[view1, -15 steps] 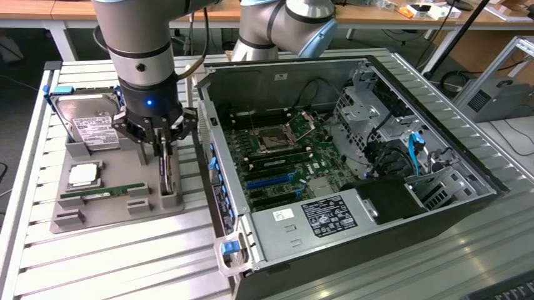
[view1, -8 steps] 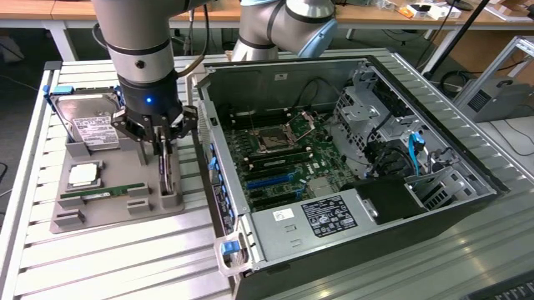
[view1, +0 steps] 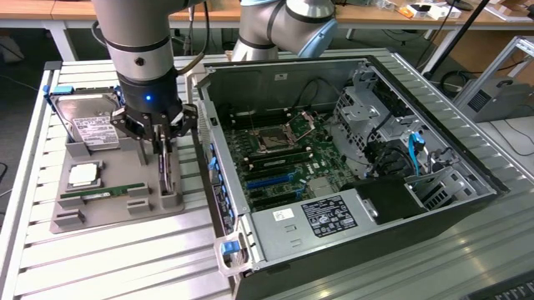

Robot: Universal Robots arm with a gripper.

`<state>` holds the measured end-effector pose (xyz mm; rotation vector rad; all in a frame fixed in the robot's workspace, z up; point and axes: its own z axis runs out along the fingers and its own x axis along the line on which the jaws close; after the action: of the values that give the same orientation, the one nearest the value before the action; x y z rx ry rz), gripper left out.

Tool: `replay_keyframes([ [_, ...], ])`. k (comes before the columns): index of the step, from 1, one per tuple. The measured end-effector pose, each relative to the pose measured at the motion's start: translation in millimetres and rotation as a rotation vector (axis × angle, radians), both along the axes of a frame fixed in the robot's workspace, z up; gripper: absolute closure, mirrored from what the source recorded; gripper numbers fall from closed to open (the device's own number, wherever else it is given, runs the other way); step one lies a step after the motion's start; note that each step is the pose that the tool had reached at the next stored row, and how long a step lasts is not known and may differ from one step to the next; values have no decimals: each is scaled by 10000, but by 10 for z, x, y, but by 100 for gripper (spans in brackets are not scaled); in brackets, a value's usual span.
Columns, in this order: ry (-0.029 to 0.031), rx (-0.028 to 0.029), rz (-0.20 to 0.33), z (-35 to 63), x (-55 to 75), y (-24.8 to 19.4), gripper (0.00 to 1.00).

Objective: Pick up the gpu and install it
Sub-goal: 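Pick up the gpu and move the gpu toward the slot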

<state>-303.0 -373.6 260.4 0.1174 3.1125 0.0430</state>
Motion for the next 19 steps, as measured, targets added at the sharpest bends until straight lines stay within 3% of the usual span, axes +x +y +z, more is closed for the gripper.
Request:
replay_keyframes([
  [19,-1,1,0,104,0,0,73],
])
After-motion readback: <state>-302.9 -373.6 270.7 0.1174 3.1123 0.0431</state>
